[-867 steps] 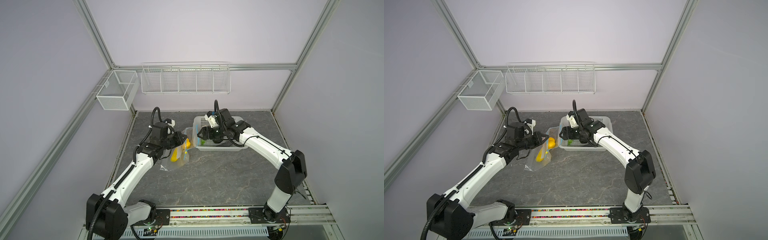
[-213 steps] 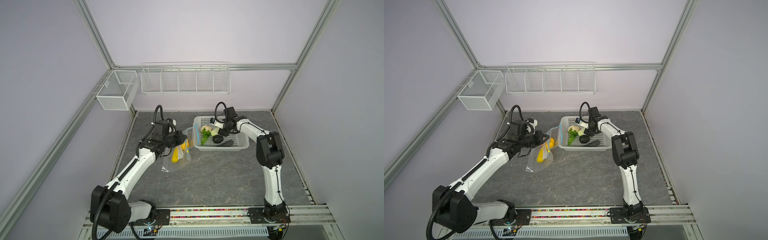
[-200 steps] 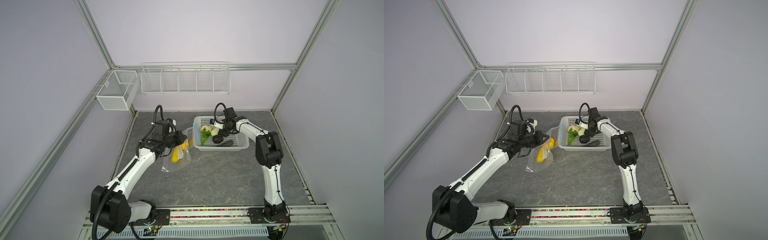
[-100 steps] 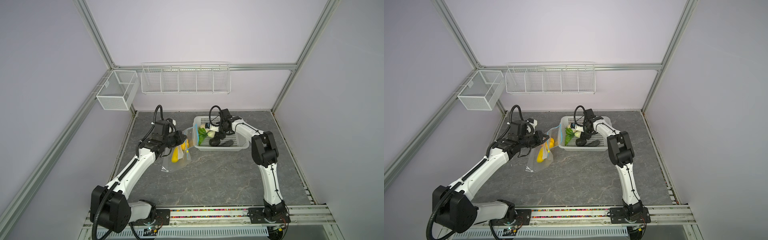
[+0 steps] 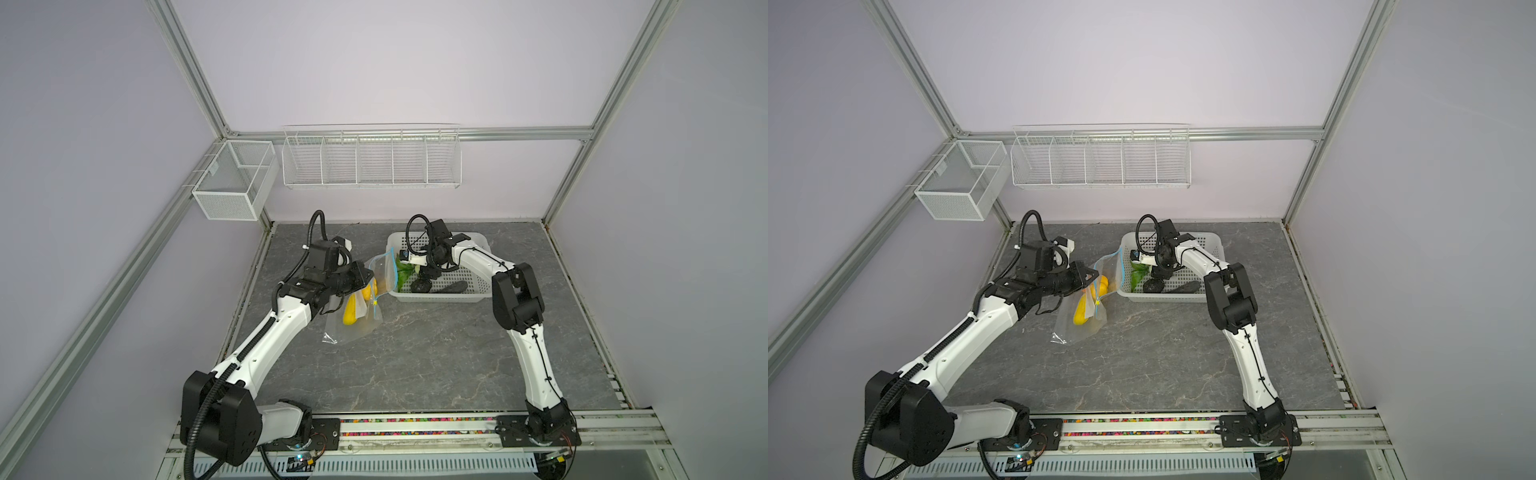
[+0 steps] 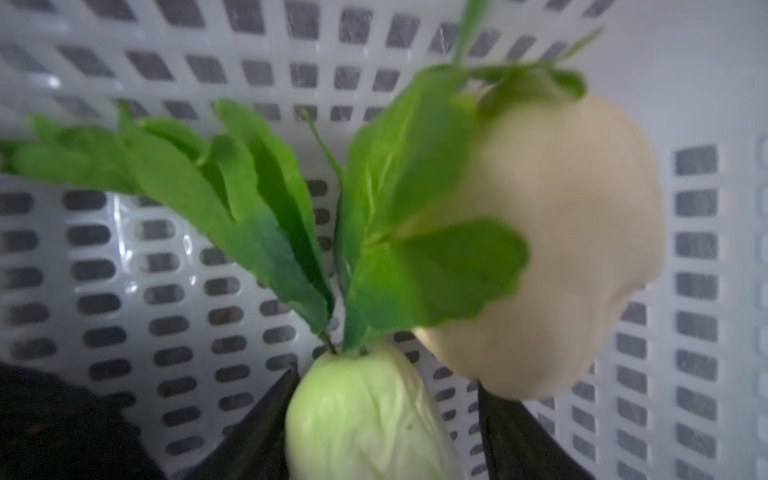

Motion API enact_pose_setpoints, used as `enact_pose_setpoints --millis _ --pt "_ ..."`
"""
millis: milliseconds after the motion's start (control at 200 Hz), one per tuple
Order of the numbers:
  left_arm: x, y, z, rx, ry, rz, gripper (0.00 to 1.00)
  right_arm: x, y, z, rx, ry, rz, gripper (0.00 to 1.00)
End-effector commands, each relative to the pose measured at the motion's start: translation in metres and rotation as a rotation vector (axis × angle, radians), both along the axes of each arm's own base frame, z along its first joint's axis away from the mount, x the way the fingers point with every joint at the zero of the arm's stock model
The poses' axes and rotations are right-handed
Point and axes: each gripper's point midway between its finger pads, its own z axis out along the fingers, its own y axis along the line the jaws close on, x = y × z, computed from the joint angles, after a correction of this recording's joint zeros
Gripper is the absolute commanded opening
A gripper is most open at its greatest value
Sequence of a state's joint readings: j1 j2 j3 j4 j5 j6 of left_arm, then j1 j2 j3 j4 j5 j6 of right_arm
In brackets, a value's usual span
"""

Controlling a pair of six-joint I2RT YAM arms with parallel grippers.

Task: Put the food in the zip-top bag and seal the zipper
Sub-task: 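Close the right gripper on the leafy vegetable's stem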

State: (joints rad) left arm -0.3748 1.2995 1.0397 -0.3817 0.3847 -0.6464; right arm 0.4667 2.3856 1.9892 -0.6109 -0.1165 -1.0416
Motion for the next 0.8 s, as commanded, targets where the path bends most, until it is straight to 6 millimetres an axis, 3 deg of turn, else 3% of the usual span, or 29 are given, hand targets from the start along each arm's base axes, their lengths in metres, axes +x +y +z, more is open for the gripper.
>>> enact_pose_setpoints --millis 0,155,535,795 --pt "0.000 0.005 0.003 0.002 -0.020 0.019 0.00 -0.004 -0.005 -0.016 -0.055 0.040 0.006 0.66" --pt "0.001 0.006 0.005 -0.005 -0.032 0.028 0.00 0.000 -0.012 -0.020 -0.088 0.043 -0.014 0.61" --pt "-0.002 0.006 0.009 -0.004 -0.039 0.017 0.00 0.005 -0.017 0.008 -0.068 0.000 -0.083 0.51" --pt "-0.003 0.007 0.022 -0.021 -0.069 0.018 0.00 0.006 -0.033 0.058 -0.018 -0.061 -0.166 0.48"
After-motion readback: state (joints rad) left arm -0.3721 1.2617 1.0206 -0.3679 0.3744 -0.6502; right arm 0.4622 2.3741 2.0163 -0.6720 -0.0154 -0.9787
